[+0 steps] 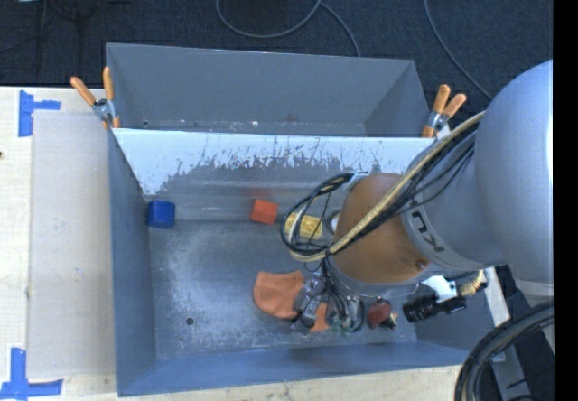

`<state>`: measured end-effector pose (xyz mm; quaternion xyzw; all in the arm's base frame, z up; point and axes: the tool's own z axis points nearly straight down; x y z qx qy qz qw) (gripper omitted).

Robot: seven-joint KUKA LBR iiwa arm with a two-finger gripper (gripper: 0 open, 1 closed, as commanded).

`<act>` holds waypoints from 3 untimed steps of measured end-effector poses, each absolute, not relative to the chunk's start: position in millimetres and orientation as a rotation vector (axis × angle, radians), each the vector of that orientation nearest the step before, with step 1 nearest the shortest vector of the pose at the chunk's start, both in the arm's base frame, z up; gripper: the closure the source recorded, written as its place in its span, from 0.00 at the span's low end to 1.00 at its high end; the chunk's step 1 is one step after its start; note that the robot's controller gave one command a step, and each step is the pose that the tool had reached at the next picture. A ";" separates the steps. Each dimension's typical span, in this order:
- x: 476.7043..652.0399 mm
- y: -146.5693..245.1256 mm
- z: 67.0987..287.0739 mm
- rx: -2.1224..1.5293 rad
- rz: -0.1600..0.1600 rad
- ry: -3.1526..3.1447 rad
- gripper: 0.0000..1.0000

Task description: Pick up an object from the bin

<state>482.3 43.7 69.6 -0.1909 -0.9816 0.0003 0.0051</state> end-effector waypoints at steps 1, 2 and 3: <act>482.2 43.7 71.0 -0.597 0.001 -3.074 1.00; 482.1 43.6 74.1 -0.597 0.001 -3.073 1.00; 481.0 43.3 79.2 -0.596 0.003 -3.069 1.00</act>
Offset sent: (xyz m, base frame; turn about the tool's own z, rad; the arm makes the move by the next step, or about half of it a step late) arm 0.0001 0.0001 0.0057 0.0000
